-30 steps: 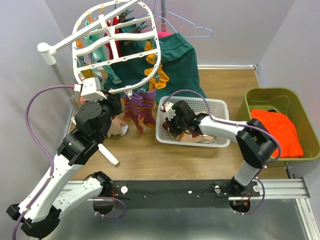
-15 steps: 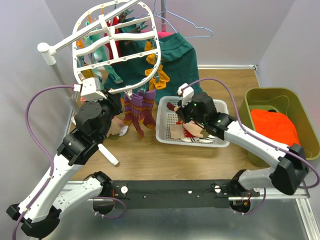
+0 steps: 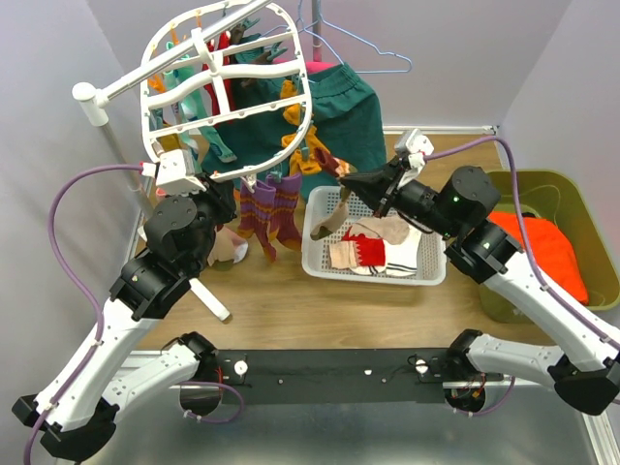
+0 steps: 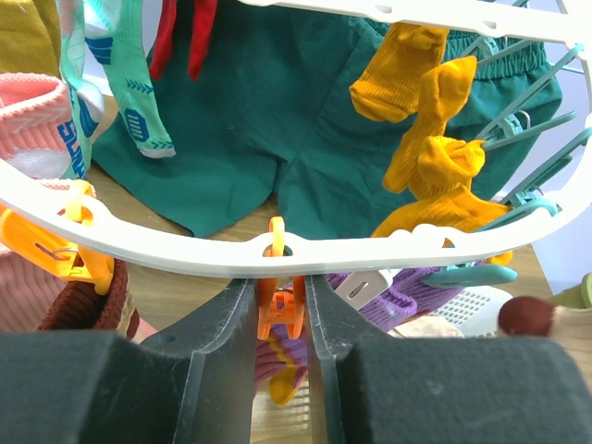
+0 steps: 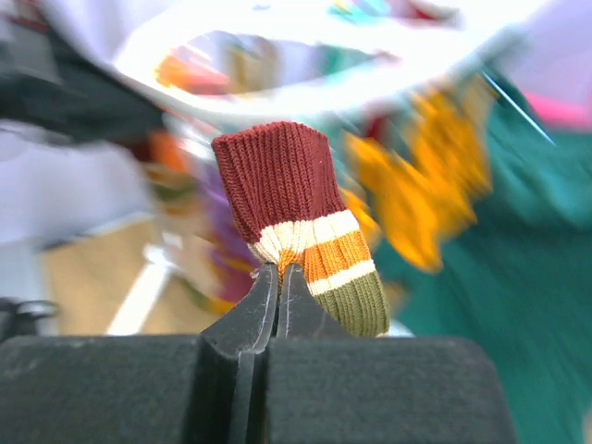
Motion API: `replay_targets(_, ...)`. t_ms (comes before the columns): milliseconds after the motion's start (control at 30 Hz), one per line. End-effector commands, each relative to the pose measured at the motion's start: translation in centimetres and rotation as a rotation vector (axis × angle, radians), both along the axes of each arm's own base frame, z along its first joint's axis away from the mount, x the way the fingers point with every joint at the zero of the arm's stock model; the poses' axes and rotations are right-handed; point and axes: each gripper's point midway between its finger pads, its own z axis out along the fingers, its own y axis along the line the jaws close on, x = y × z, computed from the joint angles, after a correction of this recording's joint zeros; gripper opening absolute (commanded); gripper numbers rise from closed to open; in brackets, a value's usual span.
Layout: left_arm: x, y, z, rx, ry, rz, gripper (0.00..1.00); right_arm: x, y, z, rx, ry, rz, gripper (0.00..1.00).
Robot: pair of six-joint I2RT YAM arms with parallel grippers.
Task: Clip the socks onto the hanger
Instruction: Pick up the sock from the bin, then clamp the sock onto the hanger.
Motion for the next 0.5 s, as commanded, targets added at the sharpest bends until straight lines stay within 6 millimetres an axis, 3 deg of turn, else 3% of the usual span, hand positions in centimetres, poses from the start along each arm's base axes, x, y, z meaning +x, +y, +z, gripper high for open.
replay_targets(0,0.1,0.2,1.3,-0.035,-0.024,0.016,0.23,-6.1,4.6,3.6,0.080,-0.058,0.462,0.01)
replay_targets(200,0.0,0.4,1.3,-0.046,-0.020,0.022,0.23,-9.5,8.9,1.3,0.016,0.016,0.780,0.01)
replay_targets(300,0.0,0.3,1.2,-0.053,-0.017,0.022,0.23,-11.0,11.3,-0.2,-0.003,0.036,0.834,0.01)
replay_targets(467,0.0,0.1,1.2,-0.061,-0.011,0.017,0.23,-11.1,15.2,-5.2,-0.036,0.111,0.806,0.01)
